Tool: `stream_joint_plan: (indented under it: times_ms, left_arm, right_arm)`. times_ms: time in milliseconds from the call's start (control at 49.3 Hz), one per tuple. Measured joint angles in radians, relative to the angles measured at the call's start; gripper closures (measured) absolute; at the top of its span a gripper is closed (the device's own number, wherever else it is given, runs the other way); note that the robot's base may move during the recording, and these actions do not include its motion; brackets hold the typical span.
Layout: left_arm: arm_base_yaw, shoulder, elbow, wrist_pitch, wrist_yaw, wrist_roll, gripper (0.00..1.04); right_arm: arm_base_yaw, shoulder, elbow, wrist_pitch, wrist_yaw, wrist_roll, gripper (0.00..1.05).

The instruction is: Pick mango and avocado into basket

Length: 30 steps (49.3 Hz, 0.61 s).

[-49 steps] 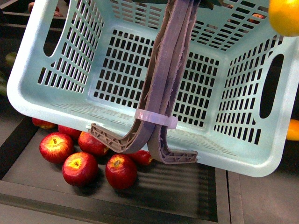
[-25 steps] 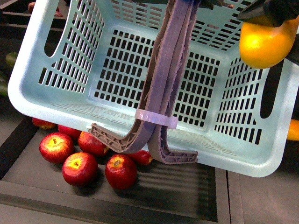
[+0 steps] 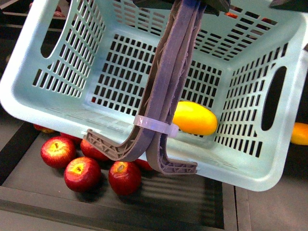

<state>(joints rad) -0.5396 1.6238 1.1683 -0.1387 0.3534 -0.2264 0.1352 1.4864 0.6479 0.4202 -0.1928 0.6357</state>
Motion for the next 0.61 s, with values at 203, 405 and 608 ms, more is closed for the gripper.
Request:
stream_joint_plan:
  times_ms: [203, 405, 608]
  left_arm:
    - [0.0, -0.001, 0.0, 0.0, -0.005, 0.005, 0.97]
    - [0.0, -0.001, 0.0, 0.0, -0.001, 0.003, 0.97]
    - [0.0, -0.001, 0.0, 0.0, 0.0, 0.002, 0.97]
  right_arm:
    - [-0.087, -0.185, -0.044, -0.07, 0.04, -0.046, 0.08]
    - [-0.174, -0.414, -0.138, -0.139, 0.079, -0.132, 0.08]
    - [-0.234, -0.652, -0.289, -0.193, 0.1, -0.259, 0.08]
